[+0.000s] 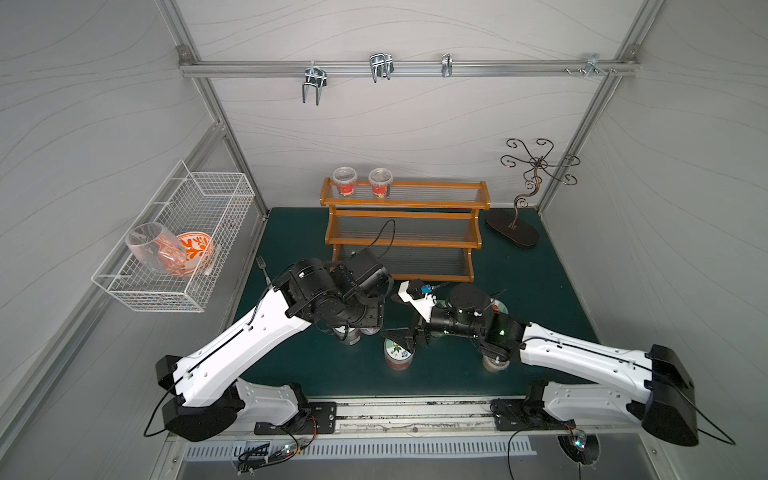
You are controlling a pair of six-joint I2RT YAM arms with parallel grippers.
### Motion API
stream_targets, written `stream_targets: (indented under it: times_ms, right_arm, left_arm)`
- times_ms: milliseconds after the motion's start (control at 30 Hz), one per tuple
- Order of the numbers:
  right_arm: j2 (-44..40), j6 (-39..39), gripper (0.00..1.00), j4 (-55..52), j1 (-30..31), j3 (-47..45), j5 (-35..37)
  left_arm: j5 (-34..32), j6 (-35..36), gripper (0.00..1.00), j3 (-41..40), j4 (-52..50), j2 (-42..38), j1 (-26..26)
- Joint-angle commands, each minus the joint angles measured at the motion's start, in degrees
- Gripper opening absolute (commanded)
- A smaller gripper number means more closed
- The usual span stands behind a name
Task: Place the seed container on the shelf
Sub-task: Pick up the seed jar at the center of the board.
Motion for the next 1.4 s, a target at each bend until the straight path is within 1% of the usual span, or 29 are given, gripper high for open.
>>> stream_targets:
  times_ms: [0, 233, 433, 600, 867, 1133, 1233, 1367]
  right_arm:
    - [1.0, -1.8, 0.99, 6.1, 0.9, 0.3, 2.2]
    - [4.0, -0.5, 0.99, 4.5, 1.6, 3.1, 2.0]
    - [5.3, 0.0, 0.96, 5.1, 2.3, 3.6, 1.4]
    - [5.9, 0.3, 0.94, 6.0, 2.7, 3.9, 1.1]
    - [6.1, 0.5, 0.88, 6.0, 2.8, 4.3, 1.0]
    - [6.5, 0.7, 0.86, 6.2, 2.7, 4.4, 2.7]
    - [6.7, 0.6, 0.83, 6.1, 2.8, 4.5, 2.4]
    - [6.6, 0.5, 0.74, 5.9, 2.8, 4.6, 1.9]
  left_arm:
    - [0.8, 0.1, 0.65, 2.0, 2.4, -0.8, 0.5]
    - [1.4, 0.0, 0.65, 1.5, 3.6, -0.8, 0.9]
    - [1.6, 0.0, 0.65, 1.1, 4.7, -0.8, 1.3]
    - [2.2, -0.1, 0.65, 0.6, 5.5, -0.7, 1.7]
    - [3.7, -0.2, 0.65, -0.6, 6.7, -0.7, 1.9]
    - [5.5, -0.2, 0.65, -1.1, 7.9, -1.0, 1.9]
    - [5.7, -0.2, 0.65, -1.0, 7.9, -1.1, 1.9]
    - [5.7, -0.4, 0.65, -1.1, 8.0, -1.3, 1.9]
